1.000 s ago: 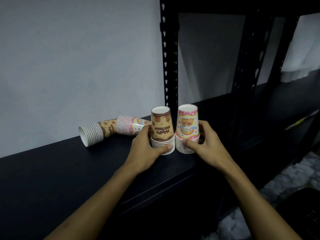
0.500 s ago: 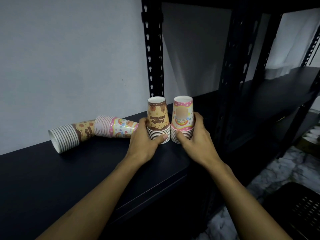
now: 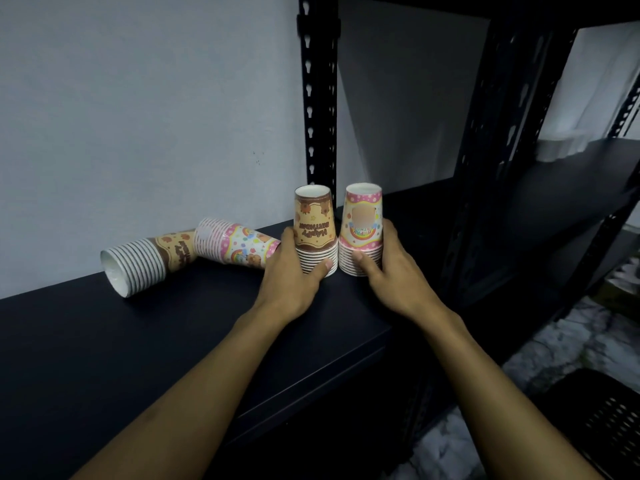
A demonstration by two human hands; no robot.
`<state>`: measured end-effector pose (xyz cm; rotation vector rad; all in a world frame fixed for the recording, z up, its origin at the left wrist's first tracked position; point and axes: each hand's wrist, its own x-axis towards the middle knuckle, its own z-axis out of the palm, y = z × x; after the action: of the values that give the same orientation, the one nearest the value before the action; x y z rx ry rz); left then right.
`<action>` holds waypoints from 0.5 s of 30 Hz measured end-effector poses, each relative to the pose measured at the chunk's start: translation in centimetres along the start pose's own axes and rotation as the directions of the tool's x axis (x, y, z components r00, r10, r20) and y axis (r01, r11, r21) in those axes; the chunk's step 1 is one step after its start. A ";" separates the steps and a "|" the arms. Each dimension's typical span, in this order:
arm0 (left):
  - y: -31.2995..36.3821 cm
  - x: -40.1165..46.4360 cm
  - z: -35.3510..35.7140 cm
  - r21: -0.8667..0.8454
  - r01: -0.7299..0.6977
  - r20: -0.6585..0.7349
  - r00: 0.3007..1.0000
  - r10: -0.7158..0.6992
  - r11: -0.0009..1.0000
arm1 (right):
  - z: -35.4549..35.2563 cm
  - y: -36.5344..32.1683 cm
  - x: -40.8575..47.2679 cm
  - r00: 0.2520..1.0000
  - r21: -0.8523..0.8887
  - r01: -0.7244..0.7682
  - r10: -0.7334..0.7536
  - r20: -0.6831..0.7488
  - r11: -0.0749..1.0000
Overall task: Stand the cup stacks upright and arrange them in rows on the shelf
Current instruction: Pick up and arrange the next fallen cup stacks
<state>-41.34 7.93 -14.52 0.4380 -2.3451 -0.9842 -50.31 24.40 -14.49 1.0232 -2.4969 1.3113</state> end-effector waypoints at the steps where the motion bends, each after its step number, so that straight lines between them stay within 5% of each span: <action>1: -0.1 0.0 0.0 0.018 -0.004 0.003 1.000 0.004 1.000 | 0.0 -0.1 0.1 1.000 -0.005 0.000 0.000 0.008 1.000; 15: -0.5 0.1 0.3 0.055 0.045 0.011 0.999 -0.045 0.997 | 0.1 -0.1 0.2 0.997 -0.026 -0.051 0.053 0.052 0.998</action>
<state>-41.56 7.76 -15.04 0.5097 -2.3870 -0.9478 -50.38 24.11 -14.38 1.0067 -2.5885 1.2800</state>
